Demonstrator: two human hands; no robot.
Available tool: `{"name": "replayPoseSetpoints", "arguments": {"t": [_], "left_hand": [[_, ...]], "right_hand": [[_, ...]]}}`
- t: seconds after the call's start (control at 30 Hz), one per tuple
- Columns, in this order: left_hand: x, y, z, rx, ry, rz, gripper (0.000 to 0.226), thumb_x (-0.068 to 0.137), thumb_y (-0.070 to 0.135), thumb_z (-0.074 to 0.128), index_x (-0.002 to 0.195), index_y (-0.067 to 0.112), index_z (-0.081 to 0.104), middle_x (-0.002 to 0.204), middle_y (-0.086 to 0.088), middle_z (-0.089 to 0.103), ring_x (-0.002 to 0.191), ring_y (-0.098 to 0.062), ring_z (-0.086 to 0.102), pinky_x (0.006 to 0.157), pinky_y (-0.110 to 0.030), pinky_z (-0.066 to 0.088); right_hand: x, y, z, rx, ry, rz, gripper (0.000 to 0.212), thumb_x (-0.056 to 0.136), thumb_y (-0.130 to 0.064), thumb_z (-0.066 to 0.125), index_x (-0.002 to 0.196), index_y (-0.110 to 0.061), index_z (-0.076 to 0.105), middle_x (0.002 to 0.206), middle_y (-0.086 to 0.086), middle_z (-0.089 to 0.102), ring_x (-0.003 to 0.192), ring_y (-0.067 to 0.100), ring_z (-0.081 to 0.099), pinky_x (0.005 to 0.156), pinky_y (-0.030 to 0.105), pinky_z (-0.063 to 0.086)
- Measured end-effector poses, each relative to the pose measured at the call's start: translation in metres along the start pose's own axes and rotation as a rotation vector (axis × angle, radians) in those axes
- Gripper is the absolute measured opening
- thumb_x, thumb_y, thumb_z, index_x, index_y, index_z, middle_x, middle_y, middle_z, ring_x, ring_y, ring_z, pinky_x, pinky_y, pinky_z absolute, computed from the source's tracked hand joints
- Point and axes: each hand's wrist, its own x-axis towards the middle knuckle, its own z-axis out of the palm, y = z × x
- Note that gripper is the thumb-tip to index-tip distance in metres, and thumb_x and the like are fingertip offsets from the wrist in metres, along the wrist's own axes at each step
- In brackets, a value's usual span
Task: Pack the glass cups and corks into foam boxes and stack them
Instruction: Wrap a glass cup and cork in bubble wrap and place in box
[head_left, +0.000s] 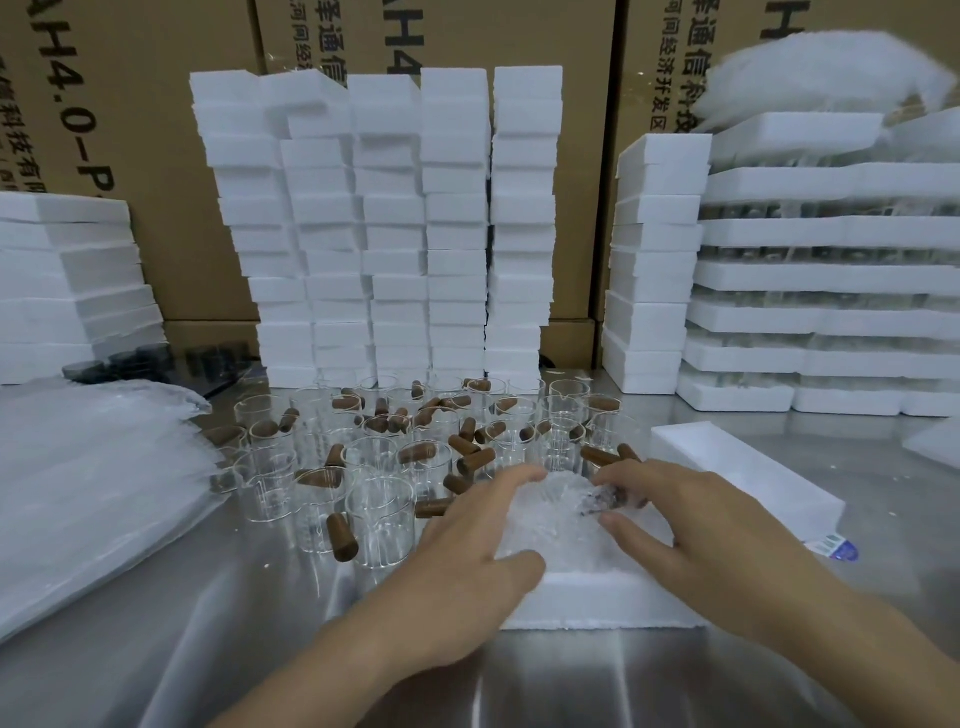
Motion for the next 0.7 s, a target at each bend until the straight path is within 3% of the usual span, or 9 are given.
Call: {"name": "replayPoseSetpoints", "arguments": {"t": [0.07, 0.17, 0.3, 0.43, 0.53, 0.7], "left_hand": [[0.004, -0.003, -0.006, -0.005, 0.079, -0.011, 0.063, 0.092, 0.026, 0.056, 0.136, 0.067, 0.04, 0.146, 0.029, 0.043, 0.123, -0.005, 0.049, 0.102, -0.032, 0.044], [0.007, -0.012, -0.009, 0.056, 0.206, -0.023, 0.049, 0.094, 0.014, 0.066, 0.122, 0.052, 0.053, 0.108, 0.015, 0.058, 0.088, -0.004, 0.058, 0.076, -0.018, 0.051], [0.008, -0.014, -0.008, 0.067, 0.261, -0.059, 0.04, 0.09, 0.016, 0.07, 0.109, 0.048, 0.057, 0.089, 0.012, 0.063, 0.067, -0.002, 0.058, 0.065, -0.02, 0.052], [0.004, -0.008, -0.006, 0.124, 0.294, -0.044, 0.035, 0.084, 0.025, 0.065, 0.108, 0.049, 0.055, 0.093, 0.025, 0.065, 0.071, -0.006, 0.064, 0.072, -0.035, 0.059], [0.003, -0.003, -0.008, 0.083, 0.341, -0.054, 0.029, 0.077, 0.042, 0.057, 0.105, 0.048, 0.056, 0.096, 0.027, 0.064, 0.078, -0.004, 0.063, 0.077, -0.038, 0.059], [0.0, 0.002, -0.002, 0.148, 0.331, -0.003, 0.051, 0.078, 0.086, 0.049, 0.122, 0.059, 0.049, 0.113, 0.034, 0.049, 0.095, 0.006, 0.055, 0.081, -0.021, 0.048]], "right_hand": [[0.001, 0.001, 0.002, 0.013, -0.003, 0.009, 0.037, 0.102, -0.061, 0.048, 0.137, -0.052, 0.054, 0.113, -0.026, 0.063, 0.074, -0.006, 0.051, 0.082, 0.023, 0.046], [0.0, -0.001, 0.003, 0.026, -0.025, 0.002, 0.031, 0.1, -0.059, 0.051, 0.128, -0.047, 0.061, 0.104, -0.025, 0.064, 0.073, -0.014, 0.052, 0.074, 0.02, 0.043], [-0.001, -0.003, 0.002, 0.006, -0.08, -0.016, 0.034, 0.096, -0.063, 0.044, 0.102, -0.032, 0.058, 0.091, -0.009, 0.069, 0.082, 0.009, 0.06, 0.078, 0.032, 0.052], [-0.003, -0.004, -0.002, 0.004, -0.078, -0.012, 0.032, 0.095, -0.063, 0.045, 0.106, -0.037, 0.059, 0.096, -0.015, 0.07, 0.087, 0.007, 0.062, 0.079, 0.03, 0.051], [-0.005, -0.007, -0.006, 0.088, -0.075, 0.026, 0.033, 0.086, -0.066, 0.044, 0.111, -0.046, 0.054, 0.097, -0.021, 0.068, 0.092, 0.005, 0.062, 0.083, 0.03, 0.052], [-0.005, -0.009, -0.008, 0.123, -0.096, 0.049, 0.035, 0.08, -0.063, 0.04, 0.1, -0.038, 0.052, 0.089, -0.013, 0.067, 0.085, 0.008, 0.062, 0.08, 0.036, 0.054]]}}
